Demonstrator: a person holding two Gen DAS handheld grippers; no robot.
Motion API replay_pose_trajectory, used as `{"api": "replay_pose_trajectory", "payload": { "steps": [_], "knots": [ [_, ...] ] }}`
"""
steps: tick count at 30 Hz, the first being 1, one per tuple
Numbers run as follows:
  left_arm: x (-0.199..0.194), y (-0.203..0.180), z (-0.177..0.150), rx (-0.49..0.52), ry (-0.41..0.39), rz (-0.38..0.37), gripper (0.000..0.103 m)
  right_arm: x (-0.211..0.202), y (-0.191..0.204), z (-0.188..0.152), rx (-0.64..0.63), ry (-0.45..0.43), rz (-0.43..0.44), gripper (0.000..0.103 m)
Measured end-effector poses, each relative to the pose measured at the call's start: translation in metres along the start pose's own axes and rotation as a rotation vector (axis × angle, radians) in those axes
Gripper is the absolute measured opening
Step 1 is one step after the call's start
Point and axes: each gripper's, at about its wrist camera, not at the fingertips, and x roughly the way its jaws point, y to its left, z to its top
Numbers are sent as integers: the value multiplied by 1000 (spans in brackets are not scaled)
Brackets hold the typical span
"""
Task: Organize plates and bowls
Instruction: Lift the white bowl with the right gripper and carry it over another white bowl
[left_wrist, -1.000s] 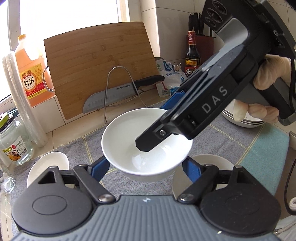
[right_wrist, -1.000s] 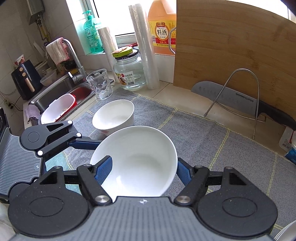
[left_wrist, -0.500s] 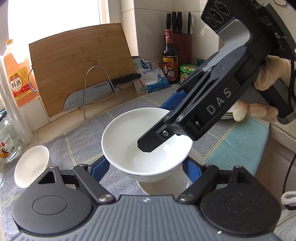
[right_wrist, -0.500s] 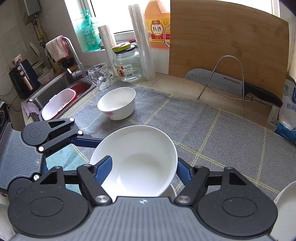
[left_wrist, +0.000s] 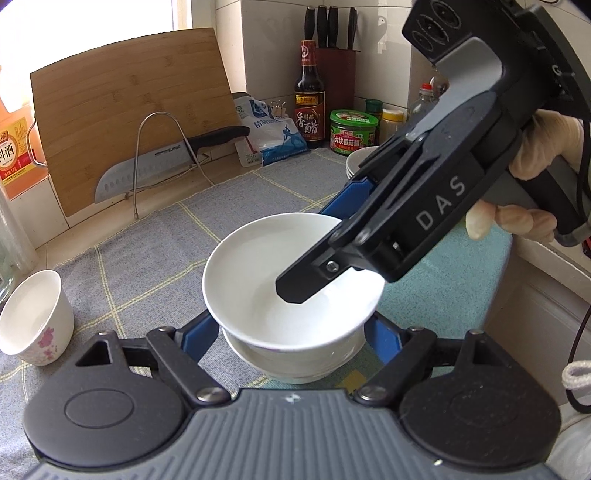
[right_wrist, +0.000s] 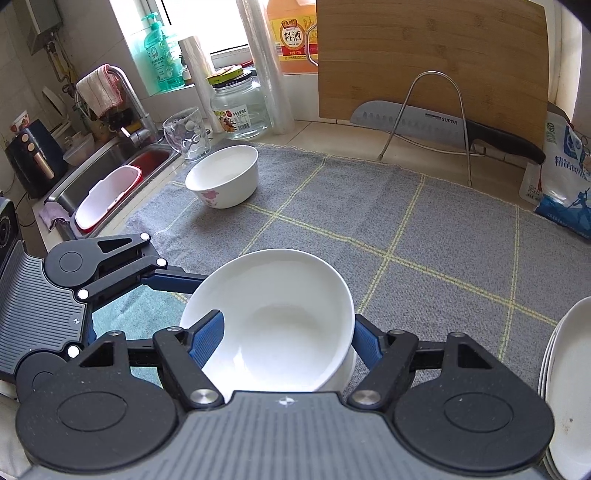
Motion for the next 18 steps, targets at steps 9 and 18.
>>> {"api": "replay_pose_trajectory", "payload": {
  "steps": [9,18],
  "knots": [
    [7,3,-1,-4,29,-10,85,7,-3,-3,19,16,6,79],
    [9,2,-1,-5,37,-8,85,10,-4,-4,24,17,2,79]
  ]
}}
